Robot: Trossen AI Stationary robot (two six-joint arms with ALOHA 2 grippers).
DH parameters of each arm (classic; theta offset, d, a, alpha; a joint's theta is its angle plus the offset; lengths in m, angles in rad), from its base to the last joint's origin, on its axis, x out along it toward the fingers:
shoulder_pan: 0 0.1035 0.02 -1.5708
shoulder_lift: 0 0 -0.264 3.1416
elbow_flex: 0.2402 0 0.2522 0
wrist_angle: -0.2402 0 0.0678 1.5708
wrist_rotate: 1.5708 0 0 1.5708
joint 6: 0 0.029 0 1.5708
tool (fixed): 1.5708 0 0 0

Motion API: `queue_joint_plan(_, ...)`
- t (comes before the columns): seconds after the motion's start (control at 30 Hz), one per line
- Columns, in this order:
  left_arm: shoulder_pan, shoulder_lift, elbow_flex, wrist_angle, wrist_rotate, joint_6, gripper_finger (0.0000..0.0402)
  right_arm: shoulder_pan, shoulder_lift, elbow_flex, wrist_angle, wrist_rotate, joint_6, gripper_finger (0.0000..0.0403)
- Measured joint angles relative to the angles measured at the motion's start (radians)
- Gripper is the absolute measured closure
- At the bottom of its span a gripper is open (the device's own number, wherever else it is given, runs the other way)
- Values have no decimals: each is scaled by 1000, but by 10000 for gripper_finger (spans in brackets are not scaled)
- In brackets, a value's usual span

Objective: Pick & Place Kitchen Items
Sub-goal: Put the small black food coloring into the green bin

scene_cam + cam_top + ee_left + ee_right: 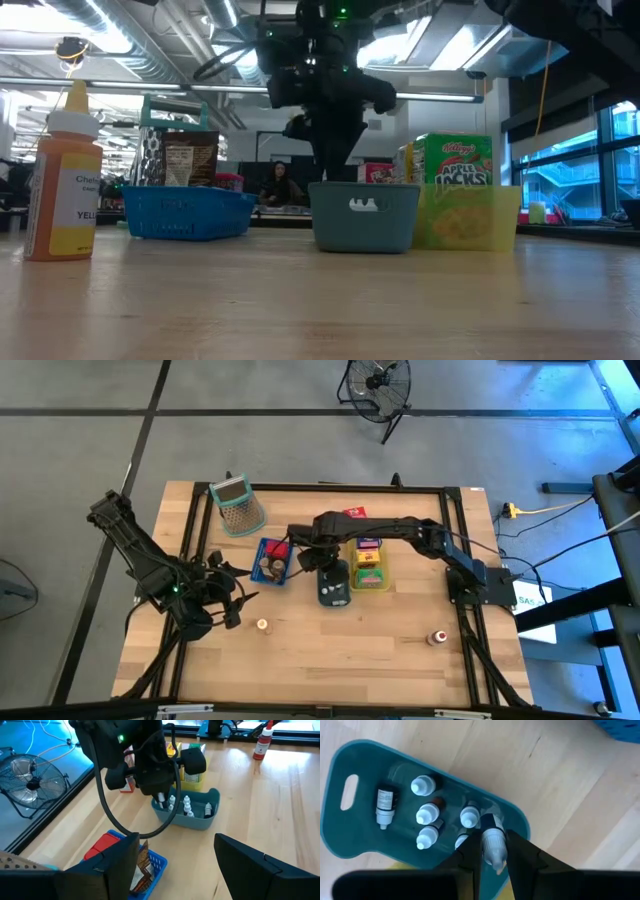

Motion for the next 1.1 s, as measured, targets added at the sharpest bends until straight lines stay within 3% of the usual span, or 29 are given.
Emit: queue_joint_plan(1.1, 0, 0, 0, 44, 0, -19, 149, -5, -2, -71, 70, -9, -7, 334)
